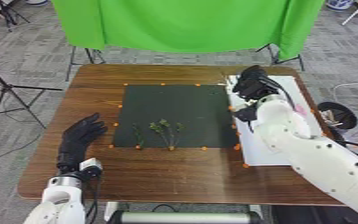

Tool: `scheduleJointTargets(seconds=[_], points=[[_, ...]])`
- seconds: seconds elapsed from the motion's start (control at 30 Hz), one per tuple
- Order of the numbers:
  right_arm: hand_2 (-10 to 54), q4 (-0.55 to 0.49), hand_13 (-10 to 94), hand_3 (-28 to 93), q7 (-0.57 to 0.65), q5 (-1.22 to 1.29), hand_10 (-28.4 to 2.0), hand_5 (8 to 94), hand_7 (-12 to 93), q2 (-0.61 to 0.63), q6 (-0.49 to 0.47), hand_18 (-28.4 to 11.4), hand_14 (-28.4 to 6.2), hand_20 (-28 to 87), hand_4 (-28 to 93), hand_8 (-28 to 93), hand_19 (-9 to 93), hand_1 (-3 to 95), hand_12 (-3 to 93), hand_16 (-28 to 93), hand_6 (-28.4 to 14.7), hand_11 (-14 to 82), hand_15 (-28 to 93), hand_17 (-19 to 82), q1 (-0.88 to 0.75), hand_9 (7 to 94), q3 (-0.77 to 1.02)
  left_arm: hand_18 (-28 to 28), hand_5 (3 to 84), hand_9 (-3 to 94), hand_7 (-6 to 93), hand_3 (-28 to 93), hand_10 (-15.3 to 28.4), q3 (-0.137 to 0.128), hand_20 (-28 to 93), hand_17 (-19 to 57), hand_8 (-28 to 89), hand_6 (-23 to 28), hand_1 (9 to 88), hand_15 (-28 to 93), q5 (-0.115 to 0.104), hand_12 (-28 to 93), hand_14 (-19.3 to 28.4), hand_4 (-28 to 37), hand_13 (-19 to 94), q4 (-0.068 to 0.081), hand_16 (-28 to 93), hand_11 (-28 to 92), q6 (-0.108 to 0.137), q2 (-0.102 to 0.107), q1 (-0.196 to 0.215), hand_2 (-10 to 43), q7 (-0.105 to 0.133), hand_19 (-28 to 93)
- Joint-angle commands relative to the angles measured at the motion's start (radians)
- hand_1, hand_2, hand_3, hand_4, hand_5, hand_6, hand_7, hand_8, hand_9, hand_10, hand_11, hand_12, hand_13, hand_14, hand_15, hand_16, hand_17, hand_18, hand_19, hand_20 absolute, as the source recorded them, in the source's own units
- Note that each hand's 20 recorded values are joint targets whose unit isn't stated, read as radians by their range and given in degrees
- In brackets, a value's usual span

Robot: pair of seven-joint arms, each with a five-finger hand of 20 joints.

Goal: Arrange flowers

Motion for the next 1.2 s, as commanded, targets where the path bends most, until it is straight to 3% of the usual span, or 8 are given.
scheduleJointTargets(seconds=[0.03,0.53,1.1,1.2], points=[[-9.5,-0.098,94,65,0.062,-0.070,-14.9,63.5,63,-0.068,0.030,-5.1,-1.2,47,6,10,85,59.0,56.7,29,-6.5,26.1,58,74,-0.082,87.9,0.041,11.9,52.7,51.3,17.0,73,14.0,0.016,24,15.1,-8,0.4,25.5,28,0.000,13,17.7,-24.9,44,0.012,-1,22,-0.010,-0.007,0.020,-2.9,-0.016,7],[-9.5,-0.189,94,64,0.119,-0.108,-14.8,64.1,63,-0.173,0.045,-4.4,-0.9,46,8,9,84,59.3,54.5,26,-6.7,27.4,59,75,-0.272,88.3,0.085,11.9,52.7,51.2,17.0,73,14.1,0.011,24,14.9,-8,0.4,25.5,28,0.004,13,17.7,-25.1,44,0.001,0,22,-0.007,-0.002,0.033,-3.0,-0.029,7],[-9.5,-0.186,94,63,0.145,-0.127,-14.6,64.2,63,-0.201,0.046,-4.4,-0.9,46,9,9,84,59.3,53.6,26,-6.6,28.2,59,75,-0.357,88.2,0.076,12.0,52.7,51.1,16.9,73,14.0,0.012,24,14.4,-8,0.5,25.4,28,0.006,13,17.8,-25.0,44,0.001,-1,22,-0.011,-0.002,0.034,-2.9,-0.040,8],[-9.5,-0.184,94,63,0.146,-0.126,-14.3,64.1,63,-0.203,0.049,-4.4,-0.9,45,9,9,84,59.1,53.5,26,-6.4,28.2,59,75,-0.358,88.1,0.072,12.0,52.7,51.1,16.9,73,14.0,0.009,24,14.4,-8,0.4,25.5,28,0.018,13,17.7,-25.1,44,-0.003,-1,22,-0.007,-0.005,0.039,-2.9,-0.045,8]])
